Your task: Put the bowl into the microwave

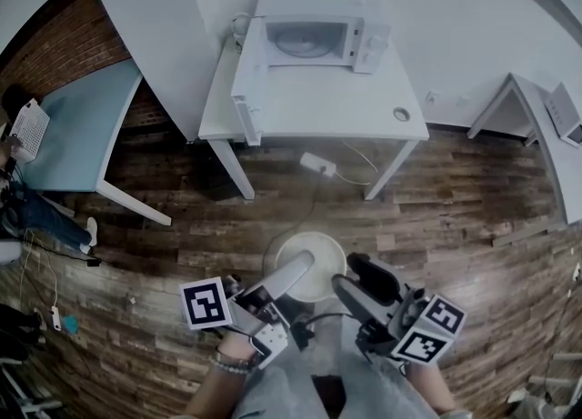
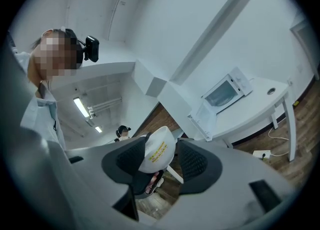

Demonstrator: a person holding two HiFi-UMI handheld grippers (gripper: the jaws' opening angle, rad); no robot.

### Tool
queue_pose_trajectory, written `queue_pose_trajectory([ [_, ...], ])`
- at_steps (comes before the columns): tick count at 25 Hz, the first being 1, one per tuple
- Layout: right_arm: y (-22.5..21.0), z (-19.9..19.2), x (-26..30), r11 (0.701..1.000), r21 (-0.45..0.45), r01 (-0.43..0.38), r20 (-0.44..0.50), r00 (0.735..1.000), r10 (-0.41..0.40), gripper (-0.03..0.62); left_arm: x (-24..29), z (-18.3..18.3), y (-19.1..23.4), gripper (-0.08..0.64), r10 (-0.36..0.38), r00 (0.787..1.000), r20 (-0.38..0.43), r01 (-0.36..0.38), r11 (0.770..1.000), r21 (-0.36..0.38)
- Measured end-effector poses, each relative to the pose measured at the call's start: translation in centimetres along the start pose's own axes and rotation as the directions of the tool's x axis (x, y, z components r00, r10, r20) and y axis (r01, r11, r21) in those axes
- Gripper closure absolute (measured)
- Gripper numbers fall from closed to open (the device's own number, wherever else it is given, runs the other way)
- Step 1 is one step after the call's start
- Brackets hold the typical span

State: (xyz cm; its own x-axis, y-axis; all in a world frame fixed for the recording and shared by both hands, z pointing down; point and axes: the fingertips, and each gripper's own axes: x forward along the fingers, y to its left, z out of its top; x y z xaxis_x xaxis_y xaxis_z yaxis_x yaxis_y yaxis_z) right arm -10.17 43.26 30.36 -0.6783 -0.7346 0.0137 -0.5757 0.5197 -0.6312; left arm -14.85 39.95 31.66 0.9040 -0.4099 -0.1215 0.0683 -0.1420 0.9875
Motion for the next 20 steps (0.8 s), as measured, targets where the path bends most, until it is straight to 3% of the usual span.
queue_pose_trajectory([
  [8,-3.3,2.7,1.8,0.998,0.017,-0.062,-0.025,0.998,0.062,0.39,3.5,2.6,1.0,0.328,0.01,0.999,0.04,-0.01,1.0,0.007],
  [20,-11.0,10.2,2.9,0.993,0.049,-0.109,-0.012,0.994,0.109,0.391,11.1,7.3,1.7,0.328,0.02,0.992,0.124,-0.022,1.0,0.013],
])
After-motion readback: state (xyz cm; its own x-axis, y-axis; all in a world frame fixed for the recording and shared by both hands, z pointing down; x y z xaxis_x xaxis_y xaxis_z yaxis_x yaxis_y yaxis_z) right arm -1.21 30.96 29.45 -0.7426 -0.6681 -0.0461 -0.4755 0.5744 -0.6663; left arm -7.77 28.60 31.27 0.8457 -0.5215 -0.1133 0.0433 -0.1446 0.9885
